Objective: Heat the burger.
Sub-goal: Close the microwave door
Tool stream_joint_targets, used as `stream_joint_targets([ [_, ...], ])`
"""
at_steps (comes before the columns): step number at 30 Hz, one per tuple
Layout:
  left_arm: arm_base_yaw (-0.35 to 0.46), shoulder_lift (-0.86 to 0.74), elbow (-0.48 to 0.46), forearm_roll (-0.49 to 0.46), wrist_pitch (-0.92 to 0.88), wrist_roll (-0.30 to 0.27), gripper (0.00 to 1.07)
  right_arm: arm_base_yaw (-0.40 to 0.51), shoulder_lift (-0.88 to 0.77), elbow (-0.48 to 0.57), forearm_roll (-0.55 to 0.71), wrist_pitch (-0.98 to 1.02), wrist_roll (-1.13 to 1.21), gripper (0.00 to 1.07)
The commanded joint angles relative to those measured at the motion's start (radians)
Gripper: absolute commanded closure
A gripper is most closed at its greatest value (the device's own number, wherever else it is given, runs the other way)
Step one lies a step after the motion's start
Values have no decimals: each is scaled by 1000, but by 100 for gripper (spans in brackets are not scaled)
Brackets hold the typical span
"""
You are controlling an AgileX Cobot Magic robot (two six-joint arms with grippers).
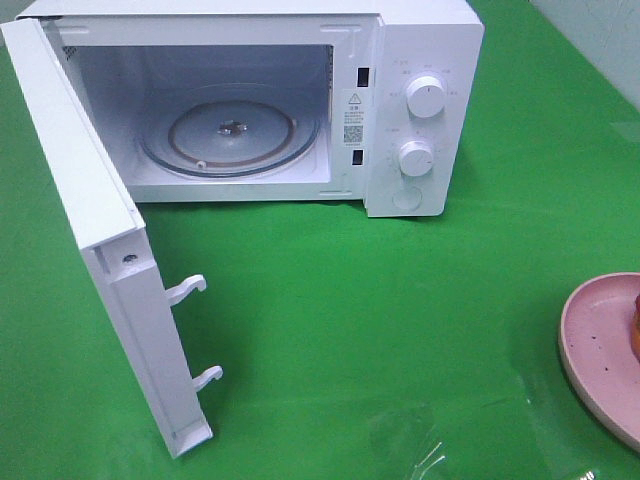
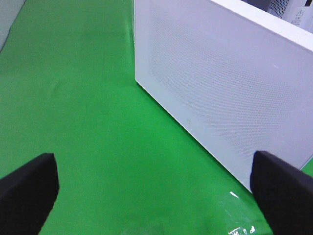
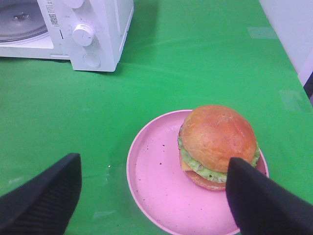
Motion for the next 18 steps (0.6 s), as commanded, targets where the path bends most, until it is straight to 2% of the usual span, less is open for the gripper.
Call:
stream_joint_targets([
  [1, 3, -8, 3, 3, -7, -2, 6, -5, -24, 2, -5, -15, 4, 31],
  [18, 3, -8, 3, 3, -7, -2, 6, -5, -24, 2, -5, -15, 4, 31],
])
